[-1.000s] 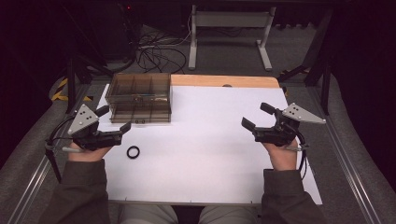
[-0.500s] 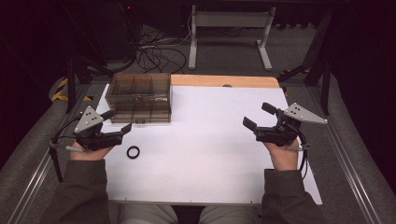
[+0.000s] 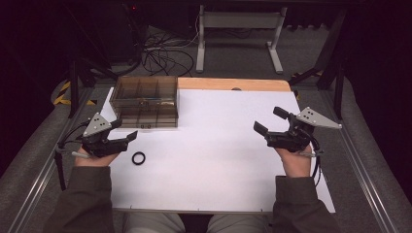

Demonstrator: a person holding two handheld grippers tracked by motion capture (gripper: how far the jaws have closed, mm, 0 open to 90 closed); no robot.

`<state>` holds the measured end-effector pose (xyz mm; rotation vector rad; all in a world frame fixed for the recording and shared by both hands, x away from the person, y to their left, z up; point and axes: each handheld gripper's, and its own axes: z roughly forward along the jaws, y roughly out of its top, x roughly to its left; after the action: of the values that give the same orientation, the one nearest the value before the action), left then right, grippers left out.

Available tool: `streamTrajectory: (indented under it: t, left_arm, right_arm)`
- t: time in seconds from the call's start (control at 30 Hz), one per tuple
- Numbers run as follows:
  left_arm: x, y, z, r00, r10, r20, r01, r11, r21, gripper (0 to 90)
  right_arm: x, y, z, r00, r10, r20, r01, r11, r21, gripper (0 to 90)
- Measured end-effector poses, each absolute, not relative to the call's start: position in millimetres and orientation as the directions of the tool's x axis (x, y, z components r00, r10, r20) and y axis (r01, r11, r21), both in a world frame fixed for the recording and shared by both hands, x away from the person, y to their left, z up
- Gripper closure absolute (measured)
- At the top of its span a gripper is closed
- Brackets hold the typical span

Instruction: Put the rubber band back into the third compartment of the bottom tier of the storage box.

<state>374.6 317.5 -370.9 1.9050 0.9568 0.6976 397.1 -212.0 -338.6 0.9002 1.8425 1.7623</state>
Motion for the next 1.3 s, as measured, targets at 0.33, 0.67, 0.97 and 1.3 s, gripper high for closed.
streamTrajectory:
  t: [0.33,0.67,0.97,1.3]
  left_arm:
    - [382.3,318.7,-385.7,0.557,0.824,0.107,0.396,-0.377,0.837,42.3]
    - [388.8,319.7,-399.9,0.571,0.816,0.084,0.449,-0.397,0.801,51.0]
    - [395.0,314.9,-414.4,0.572,0.816,0.084,0.499,-0.427,0.754,55.8]
    - [399.7,312.7,-426.1,0.572,0.816,0.082,0.552,-0.457,0.697,59.6]
  right_arm:
    - [397.3,-212.8,-338.4,-0.693,0.710,0.123,0.157,-0.018,0.987,2.0]
    - [397.0,-212.5,-338.2,-0.692,0.711,0.123,0.158,-0.017,0.987,2.1]
    - [397.6,-212.1,-338.6,-0.688,0.716,0.120,0.163,-0.009,0.987,2.4]
    - [397.7,-211.3,-338.6,-0.686,0.717,0.123,0.168,-0.008,0.986,2.5]
